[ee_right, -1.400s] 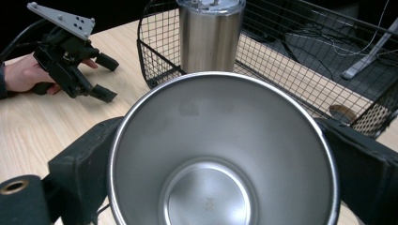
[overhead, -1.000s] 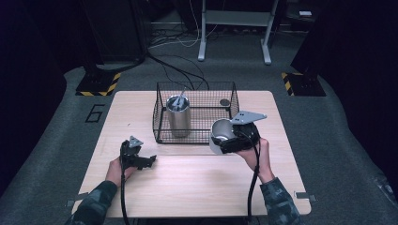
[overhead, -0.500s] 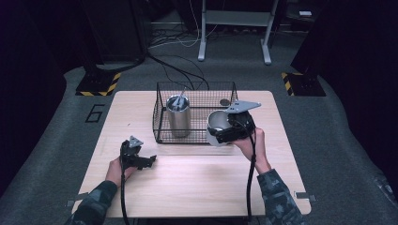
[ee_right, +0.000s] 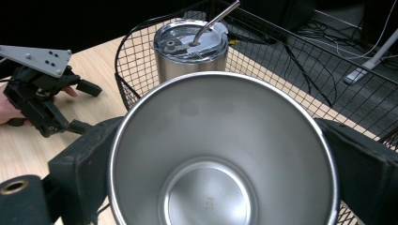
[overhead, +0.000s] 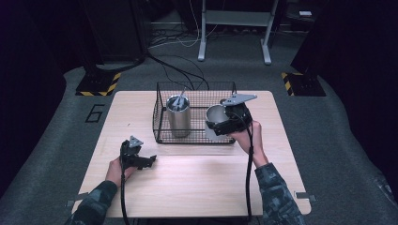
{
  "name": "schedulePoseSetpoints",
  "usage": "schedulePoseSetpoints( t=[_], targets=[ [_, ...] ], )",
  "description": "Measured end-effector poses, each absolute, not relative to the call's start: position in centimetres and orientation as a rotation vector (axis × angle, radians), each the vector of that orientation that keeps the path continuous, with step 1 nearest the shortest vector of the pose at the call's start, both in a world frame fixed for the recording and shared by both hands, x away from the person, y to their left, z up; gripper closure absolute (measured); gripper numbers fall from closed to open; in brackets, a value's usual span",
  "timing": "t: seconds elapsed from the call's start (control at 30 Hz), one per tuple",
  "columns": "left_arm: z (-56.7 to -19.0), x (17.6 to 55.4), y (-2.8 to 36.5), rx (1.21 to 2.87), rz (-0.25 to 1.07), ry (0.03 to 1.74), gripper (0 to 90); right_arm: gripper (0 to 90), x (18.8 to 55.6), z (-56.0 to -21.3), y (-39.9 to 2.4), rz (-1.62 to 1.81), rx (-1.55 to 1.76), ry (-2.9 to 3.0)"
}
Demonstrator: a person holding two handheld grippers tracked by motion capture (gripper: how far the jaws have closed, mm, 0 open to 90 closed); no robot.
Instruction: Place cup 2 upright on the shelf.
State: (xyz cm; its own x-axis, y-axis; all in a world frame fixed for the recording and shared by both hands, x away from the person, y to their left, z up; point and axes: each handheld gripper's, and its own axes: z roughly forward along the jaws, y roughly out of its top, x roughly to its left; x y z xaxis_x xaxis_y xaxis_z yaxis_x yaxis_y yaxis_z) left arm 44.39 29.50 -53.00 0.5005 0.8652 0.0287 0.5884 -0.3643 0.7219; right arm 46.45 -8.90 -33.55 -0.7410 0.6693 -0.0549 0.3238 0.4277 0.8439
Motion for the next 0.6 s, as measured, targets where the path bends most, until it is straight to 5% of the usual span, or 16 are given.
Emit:
schedulePoseSetpoints(
  t=[0.6],
  targets=[
    [-52.9,44.4,29.6,2.103,0.544,1.184,3.0,5.9,49.0,-33.6,-8.0,1.21,0.866,2.304]
  ],
)
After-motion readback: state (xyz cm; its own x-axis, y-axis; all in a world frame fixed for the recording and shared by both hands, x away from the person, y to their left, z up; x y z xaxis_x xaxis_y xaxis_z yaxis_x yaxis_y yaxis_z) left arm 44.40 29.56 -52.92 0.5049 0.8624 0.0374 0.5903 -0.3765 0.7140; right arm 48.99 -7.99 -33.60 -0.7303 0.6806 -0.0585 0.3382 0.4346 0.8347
